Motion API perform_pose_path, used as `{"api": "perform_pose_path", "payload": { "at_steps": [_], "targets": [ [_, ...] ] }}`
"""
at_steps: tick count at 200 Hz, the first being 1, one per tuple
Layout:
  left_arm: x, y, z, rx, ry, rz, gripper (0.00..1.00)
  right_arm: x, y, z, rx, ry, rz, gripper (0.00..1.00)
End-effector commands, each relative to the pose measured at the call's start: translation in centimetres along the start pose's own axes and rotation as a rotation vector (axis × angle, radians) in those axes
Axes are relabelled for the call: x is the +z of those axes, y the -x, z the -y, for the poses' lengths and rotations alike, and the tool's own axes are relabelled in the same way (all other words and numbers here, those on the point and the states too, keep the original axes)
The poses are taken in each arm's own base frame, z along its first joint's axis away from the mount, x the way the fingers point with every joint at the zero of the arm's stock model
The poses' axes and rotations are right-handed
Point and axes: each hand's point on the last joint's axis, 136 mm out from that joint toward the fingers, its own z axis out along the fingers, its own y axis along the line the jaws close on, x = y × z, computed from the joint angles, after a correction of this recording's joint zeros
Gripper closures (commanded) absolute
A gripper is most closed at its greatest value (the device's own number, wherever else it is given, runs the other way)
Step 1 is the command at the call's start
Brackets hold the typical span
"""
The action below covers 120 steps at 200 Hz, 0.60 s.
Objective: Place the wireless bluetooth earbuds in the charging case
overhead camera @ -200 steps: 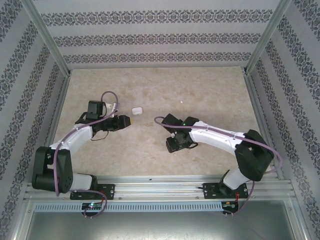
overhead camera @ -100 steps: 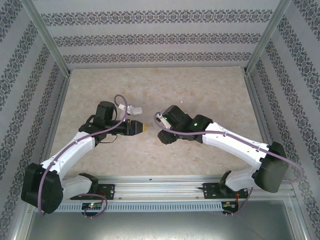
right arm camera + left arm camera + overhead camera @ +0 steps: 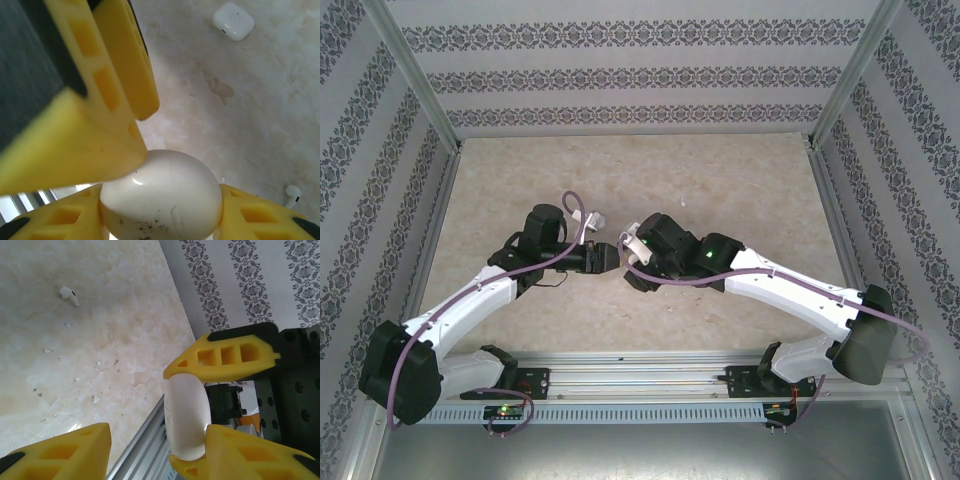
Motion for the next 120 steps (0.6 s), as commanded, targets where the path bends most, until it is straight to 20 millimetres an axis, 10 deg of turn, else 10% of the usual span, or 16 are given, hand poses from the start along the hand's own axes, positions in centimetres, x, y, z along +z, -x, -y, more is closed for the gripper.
{"api": "perform_pose_path", "payload": {
  "at_steps": [1,120],
  "targets": [
    [0.4,0.4,1.8,0.017,-0.059,-0.012,0.52,-0.4,1.7,-0.2,-0.030,-0.011,0.042,0.61],
    [2.6,-0.5,1.5,-0.049,-0.110,-0.087,0.61,-0.1,2.2,-0.7,-0.050,0.015,0.055,0.61]
  ]
}}
